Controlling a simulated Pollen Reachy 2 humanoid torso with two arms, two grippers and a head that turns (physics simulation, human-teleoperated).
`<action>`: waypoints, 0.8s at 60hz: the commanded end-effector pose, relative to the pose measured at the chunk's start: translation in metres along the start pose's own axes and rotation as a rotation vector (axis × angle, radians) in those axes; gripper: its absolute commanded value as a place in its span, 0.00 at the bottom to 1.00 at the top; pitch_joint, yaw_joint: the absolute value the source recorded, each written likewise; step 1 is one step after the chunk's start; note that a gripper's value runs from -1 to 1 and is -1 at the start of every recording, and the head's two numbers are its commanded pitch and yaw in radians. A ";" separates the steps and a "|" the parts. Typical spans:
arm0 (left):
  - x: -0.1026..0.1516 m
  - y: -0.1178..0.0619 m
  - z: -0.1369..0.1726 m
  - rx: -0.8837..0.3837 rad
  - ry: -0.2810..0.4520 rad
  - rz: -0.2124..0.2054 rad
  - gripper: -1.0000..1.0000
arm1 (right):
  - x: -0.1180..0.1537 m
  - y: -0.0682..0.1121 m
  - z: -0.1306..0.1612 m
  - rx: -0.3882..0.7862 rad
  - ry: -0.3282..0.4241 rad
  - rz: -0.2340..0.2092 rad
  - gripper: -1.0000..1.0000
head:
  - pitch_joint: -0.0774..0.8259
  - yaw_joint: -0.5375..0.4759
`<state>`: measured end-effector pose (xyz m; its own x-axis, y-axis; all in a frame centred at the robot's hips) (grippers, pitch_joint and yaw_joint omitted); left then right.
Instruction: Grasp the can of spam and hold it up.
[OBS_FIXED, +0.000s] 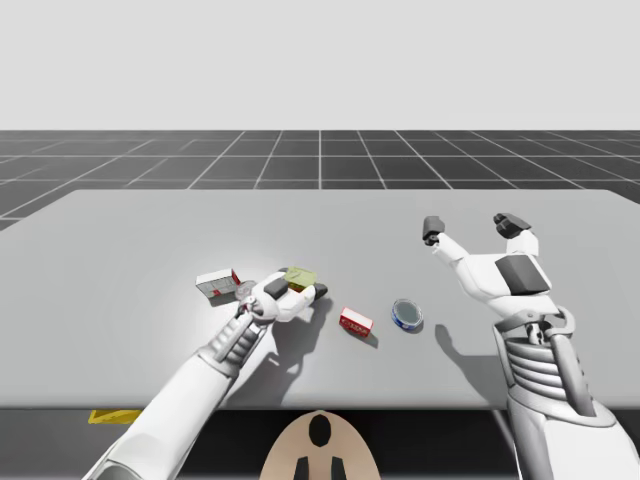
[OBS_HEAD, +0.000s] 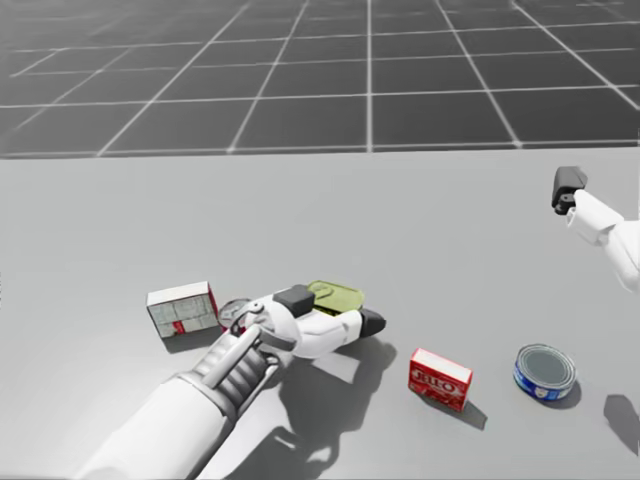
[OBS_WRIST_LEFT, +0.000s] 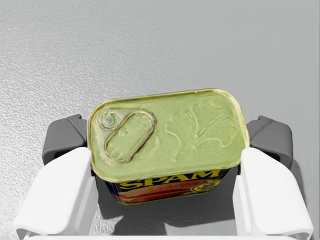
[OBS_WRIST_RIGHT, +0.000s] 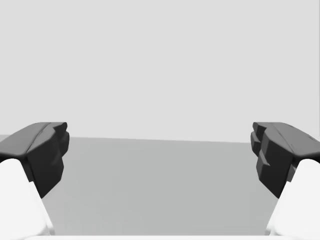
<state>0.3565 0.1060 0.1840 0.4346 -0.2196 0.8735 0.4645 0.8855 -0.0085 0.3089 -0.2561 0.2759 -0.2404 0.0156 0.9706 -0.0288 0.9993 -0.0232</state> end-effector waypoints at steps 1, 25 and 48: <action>-0.014 -0.005 -0.004 0.076 0.210 0.013 1.00 | -0.001 0.000 0.000 -0.001 0.002 -0.001 0.00 | 0.52 0.64; 0.046 0.008 0.029 0.063 0.089 0.054 1.00 | -0.003 -0.001 -0.001 -0.004 0.012 0.003 0.00 | 0.40 0.66; 0.147 0.023 0.095 0.098 -0.175 0.097 1.00 | -0.004 -0.009 -0.001 0.001 0.018 0.059 0.00 | 0.39 0.65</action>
<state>0.3564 0.1300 0.2902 0.2514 -0.0083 0.9679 0.5048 0.8543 -0.1238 0.3107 -0.2623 0.2738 -0.2285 0.0542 0.9720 -0.0133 0.9982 -0.0588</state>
